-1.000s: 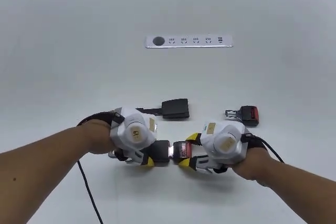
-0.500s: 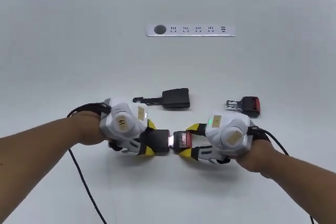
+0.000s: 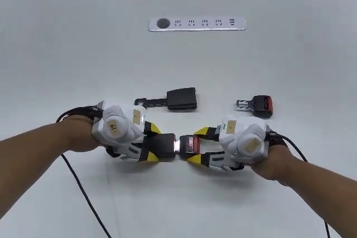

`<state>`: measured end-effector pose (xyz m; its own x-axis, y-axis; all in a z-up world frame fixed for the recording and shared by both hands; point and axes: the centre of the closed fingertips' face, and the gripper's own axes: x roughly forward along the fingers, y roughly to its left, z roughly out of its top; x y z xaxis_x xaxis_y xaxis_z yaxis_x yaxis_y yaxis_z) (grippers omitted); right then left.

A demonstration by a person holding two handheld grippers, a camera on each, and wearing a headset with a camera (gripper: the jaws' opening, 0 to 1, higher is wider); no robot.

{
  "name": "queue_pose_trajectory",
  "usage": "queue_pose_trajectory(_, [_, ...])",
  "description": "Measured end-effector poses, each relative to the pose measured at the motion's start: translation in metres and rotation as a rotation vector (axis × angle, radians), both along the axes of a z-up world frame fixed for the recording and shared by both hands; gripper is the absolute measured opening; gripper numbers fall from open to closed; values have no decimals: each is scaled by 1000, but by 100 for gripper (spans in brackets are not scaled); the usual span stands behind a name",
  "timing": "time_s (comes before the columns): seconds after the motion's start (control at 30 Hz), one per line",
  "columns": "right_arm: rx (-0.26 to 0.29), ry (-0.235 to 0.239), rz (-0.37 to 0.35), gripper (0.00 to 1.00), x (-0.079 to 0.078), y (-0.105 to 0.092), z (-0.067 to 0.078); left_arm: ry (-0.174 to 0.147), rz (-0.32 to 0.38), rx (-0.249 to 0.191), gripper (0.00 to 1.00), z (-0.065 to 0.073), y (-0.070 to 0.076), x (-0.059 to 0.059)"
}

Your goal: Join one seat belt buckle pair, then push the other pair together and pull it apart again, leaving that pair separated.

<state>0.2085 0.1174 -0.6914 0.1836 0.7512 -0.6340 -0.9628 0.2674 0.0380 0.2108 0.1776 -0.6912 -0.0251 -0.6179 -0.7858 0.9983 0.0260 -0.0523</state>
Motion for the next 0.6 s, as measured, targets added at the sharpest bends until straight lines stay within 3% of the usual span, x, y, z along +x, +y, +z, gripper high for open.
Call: queue_pose_trajectory(0.6, [61, 36, -47, 33, 0, 1, 3, -4, 22, -3, 34, 0, 0, 0])
